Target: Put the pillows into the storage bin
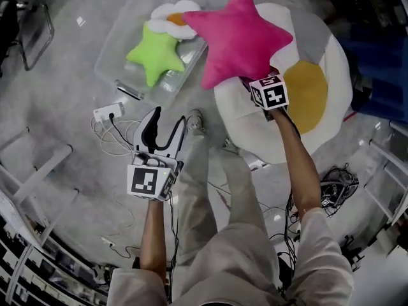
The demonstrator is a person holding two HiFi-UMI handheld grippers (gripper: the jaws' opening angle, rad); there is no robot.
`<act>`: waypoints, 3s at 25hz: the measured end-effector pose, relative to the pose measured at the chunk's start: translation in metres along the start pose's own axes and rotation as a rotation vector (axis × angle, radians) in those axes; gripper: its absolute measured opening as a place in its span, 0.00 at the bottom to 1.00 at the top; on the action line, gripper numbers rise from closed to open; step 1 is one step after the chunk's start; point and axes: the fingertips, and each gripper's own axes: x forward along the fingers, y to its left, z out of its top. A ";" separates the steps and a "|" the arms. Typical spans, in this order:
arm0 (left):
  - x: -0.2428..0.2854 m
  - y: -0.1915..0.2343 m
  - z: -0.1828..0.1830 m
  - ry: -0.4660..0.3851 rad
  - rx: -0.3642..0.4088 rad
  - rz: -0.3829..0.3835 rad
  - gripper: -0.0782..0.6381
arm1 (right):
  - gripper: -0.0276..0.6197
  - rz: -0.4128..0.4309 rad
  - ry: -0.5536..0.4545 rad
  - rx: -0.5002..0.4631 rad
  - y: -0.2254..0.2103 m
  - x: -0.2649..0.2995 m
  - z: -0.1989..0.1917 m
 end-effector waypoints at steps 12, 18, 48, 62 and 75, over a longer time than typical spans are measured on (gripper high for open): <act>-0.077 0.132 -0.015 -0.048 -0.106 0.213 0.45 | 0.53 0.126 0.029 -0.130 0.134 0.119 0.121; -0.092 0.166 -0.024 -0.039 -0.135 0.266 0.45 | 0.60 0.180 0.057 -0.125 0.172 0.160 0.144; -0.028 0.086 0.077 -0.062 0.001 0.115 0.45 | 0.37 -0.011 -0.411 0.063 0.079 -0.107 0.140; 0.016 -0.007 0.098 -0.036 0.063 -0.035 0.30 | 0.04 -0.249 -0.500 0.173 -0.001 -0.269 0.041; -0.021 -0.079 0.165 -0.002 0.157 -0.093 0.13 | 0.04 -0.289 -0.598 0.204 -0.001 -0.398 0.057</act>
